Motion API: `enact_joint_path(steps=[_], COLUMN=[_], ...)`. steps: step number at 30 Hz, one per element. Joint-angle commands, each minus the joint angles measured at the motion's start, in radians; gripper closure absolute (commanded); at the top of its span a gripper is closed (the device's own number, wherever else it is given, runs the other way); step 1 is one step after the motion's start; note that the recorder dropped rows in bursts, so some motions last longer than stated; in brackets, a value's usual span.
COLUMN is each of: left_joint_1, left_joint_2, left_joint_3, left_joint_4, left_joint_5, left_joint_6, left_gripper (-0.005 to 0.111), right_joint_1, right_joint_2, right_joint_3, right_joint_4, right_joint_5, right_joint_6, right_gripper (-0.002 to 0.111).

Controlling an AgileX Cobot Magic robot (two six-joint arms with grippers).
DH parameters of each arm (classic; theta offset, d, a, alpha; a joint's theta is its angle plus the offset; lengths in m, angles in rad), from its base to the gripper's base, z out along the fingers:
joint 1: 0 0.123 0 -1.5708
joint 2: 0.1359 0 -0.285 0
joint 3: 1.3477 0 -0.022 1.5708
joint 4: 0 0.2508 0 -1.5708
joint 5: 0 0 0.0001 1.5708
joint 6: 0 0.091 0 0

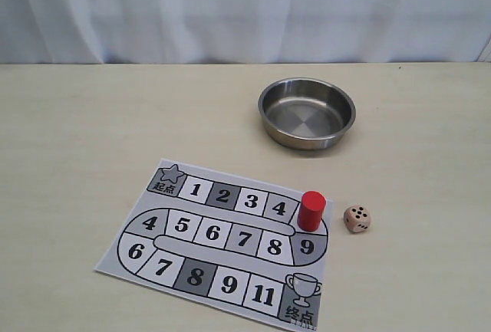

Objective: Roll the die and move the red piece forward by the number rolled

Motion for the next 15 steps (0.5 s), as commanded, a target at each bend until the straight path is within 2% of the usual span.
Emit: enact_joint_path(steps=[1, 10, 15], left_joint_1=[-0.002, -0.002, -0.002], left_joint_2=[-0.003, -0.003, -0.003], left_joint_3=[-0.008, -0.008, -0.008], left_joint_4=[0.001, 0.001, 0.001], left_joint_5=[-0.016, -0.013, -0.013], left_joint_6=[-0.004, -0.004, -0.004], left_gripper=[0.107, 0.107, 0.107], right_joint_1=[0.001, 0.001, 0.060], right_joint_2=[-0.103, -0.235, -0.239], right_joint_3=[0.041, 0.054, 0.054], right_joint_4=[0.006, 0.033, 0.022], right_joint_5=[0.007, 0.007, 0.007], right_joint_6=[0.008, 0.008, 0.008], right_gripper=[0.104, 0.104, 0.104])
